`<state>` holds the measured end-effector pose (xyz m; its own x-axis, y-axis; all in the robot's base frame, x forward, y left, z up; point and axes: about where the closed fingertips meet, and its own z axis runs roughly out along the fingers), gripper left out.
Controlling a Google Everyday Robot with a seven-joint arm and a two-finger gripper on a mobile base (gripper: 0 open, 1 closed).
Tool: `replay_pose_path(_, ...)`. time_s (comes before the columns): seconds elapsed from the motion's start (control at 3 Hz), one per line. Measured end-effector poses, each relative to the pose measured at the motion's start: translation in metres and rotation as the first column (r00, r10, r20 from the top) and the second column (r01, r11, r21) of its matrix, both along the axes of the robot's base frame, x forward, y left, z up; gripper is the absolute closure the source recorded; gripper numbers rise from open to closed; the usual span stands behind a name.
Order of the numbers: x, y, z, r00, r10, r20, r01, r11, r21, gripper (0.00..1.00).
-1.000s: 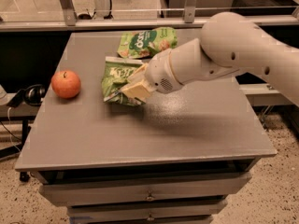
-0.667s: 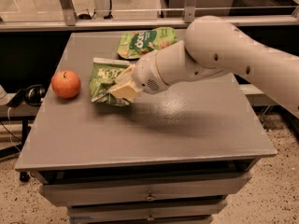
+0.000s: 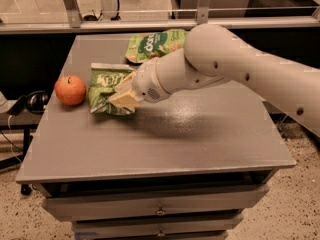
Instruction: Move green jalapeno chip bag near apple
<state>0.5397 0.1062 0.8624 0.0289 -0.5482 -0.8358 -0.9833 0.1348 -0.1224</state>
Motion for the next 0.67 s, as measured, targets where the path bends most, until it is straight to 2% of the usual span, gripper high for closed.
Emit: replay_pose_path(0.67, 0.0020, 0.0023, -0.0002, 0.9994, 0.020, 0.028, -0.020, 1.000, -0.004, 0.11)
